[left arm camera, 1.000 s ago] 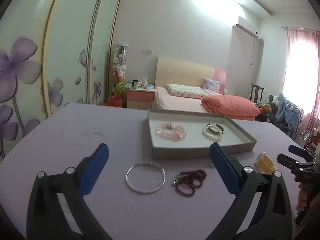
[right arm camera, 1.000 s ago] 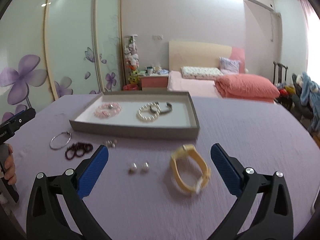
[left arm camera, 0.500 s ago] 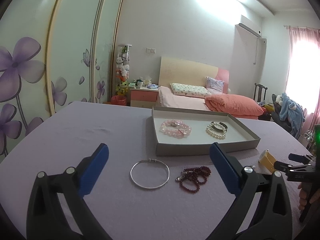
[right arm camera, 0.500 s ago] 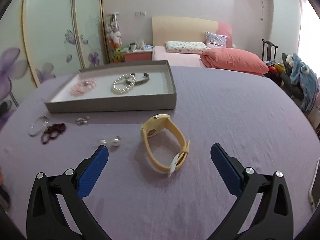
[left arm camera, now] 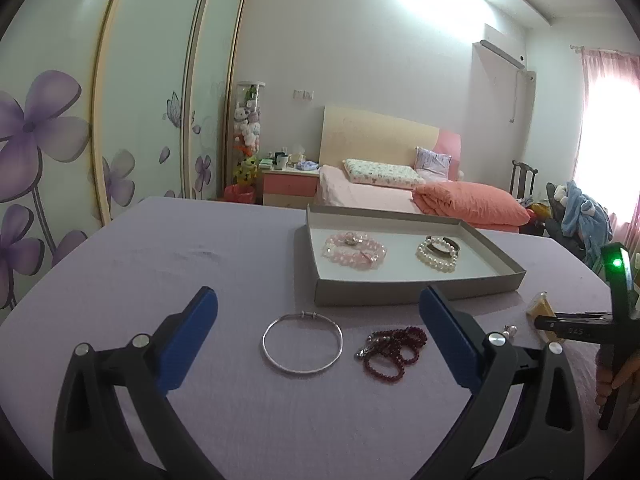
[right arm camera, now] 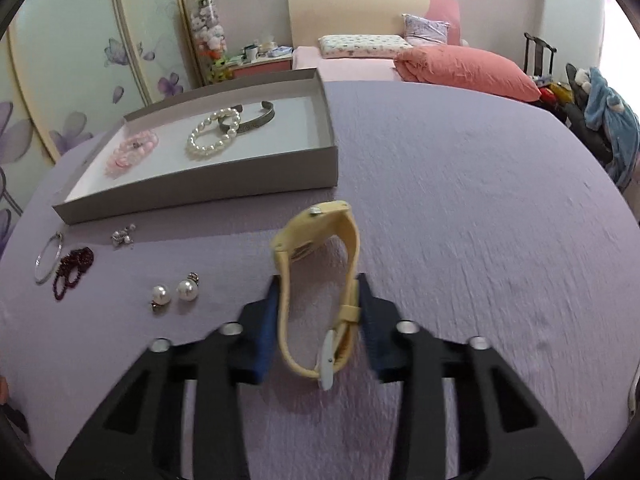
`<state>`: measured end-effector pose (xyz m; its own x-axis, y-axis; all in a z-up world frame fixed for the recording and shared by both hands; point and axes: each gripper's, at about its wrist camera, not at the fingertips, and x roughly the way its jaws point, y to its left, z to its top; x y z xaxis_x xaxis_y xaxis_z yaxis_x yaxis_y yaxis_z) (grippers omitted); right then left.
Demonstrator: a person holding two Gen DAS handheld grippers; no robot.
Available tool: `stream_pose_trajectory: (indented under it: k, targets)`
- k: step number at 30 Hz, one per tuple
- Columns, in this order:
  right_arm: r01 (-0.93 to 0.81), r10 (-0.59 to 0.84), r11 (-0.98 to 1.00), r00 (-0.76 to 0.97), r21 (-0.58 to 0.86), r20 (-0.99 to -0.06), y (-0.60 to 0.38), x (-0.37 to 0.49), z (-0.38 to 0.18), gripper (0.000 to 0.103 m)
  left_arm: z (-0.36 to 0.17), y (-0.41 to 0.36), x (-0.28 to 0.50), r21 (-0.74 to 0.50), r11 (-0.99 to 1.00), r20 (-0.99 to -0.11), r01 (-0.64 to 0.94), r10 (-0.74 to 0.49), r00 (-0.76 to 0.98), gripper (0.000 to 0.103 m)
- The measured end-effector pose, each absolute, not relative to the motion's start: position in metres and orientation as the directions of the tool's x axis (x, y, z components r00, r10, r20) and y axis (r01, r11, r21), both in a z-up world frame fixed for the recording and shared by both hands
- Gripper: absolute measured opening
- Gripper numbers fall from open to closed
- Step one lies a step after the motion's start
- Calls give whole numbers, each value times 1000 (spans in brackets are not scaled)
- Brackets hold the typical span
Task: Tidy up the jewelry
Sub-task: 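Grasp the yellow strap watch with the right tool while the left tool grasps the thin silver bangle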
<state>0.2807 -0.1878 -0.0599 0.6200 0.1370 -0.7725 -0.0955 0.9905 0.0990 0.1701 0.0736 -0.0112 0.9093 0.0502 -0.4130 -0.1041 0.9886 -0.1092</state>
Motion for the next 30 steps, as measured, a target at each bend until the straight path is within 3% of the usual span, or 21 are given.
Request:
stream_pose_trajectory:
  k: [9, 12, 16, 30]
  targets:
    - [-71, 130, 991, 619, 109, -775, -193, 268, -60, 31, -25, 68, 196, 20, 990, -539, -139, 127, 833, 98]
    - [-71, 132, 991, 619, 112, -775, -194, 268, -59, 31, -34, 70, 216, 62, 986, -623, -154, 159, 766, 85]
    - [-72, 139, 990, 618, 120, -774, -196, 270, -58, 31, -48, 79, 240, 38, 986, -707, -160, 140, 694, 85]
    - [-73, 145, 989, 616, 127, -774, -197, 271, -56, 32, -69, 79, 273, 65, 989, -799, -129, 129, 587, 86]
